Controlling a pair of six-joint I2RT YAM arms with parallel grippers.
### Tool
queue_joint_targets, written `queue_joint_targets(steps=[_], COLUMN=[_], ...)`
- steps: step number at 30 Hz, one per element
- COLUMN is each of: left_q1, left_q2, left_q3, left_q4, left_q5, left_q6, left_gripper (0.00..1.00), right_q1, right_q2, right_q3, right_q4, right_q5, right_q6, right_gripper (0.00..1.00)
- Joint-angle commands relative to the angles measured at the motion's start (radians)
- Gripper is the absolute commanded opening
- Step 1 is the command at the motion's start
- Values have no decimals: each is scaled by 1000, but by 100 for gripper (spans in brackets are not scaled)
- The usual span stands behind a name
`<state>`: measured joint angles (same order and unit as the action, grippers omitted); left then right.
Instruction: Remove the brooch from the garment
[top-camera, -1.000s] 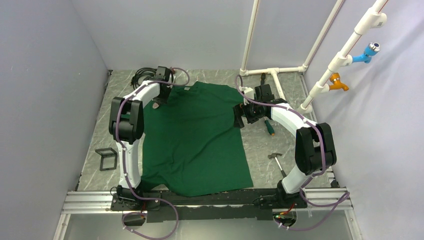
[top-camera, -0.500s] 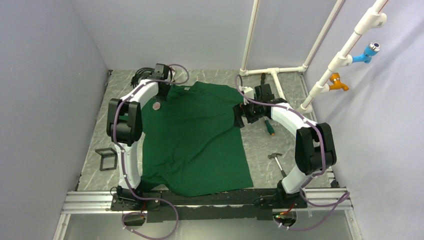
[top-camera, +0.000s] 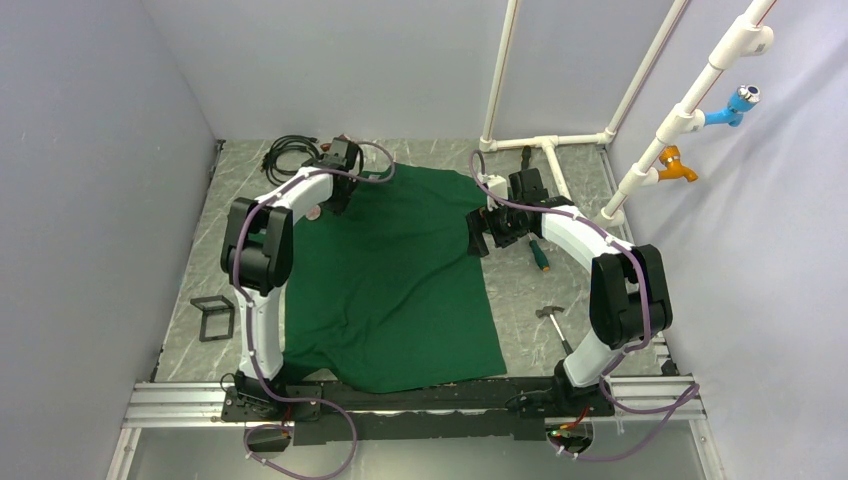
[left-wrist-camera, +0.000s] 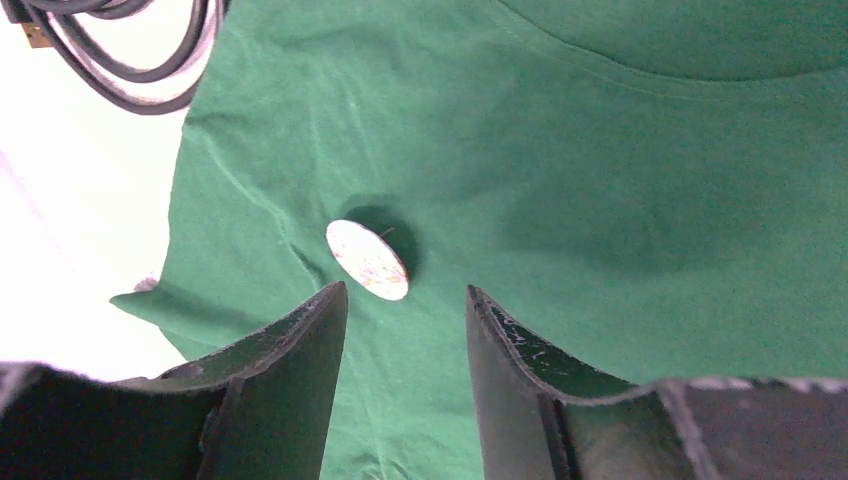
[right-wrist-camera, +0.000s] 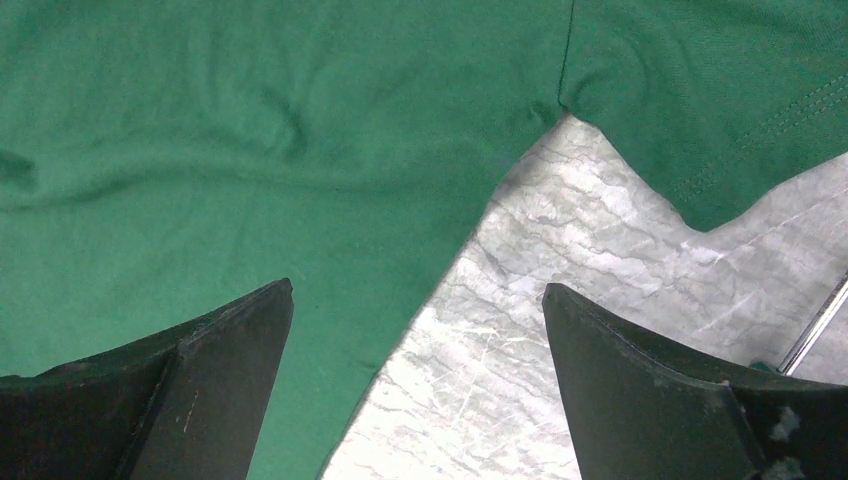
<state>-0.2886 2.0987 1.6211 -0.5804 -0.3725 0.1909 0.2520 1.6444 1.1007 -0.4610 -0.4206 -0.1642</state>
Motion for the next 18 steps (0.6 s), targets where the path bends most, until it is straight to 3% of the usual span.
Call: queue_joint_targets(steps=[1,18], left_q1=[11,32], left_q2=[40,82], left_q3=[55,61], left_q4=[3,18], left_q5=[-91,-140], left_q6=[5,25], left_gripper=[52,47], right_q1=[0,0], right_q2=[1,2], right_q3=[44,43], right_q4=[10,8], right_q5=[-4,-2], right_q6=[-14,-16], right_gripper=[100,100])
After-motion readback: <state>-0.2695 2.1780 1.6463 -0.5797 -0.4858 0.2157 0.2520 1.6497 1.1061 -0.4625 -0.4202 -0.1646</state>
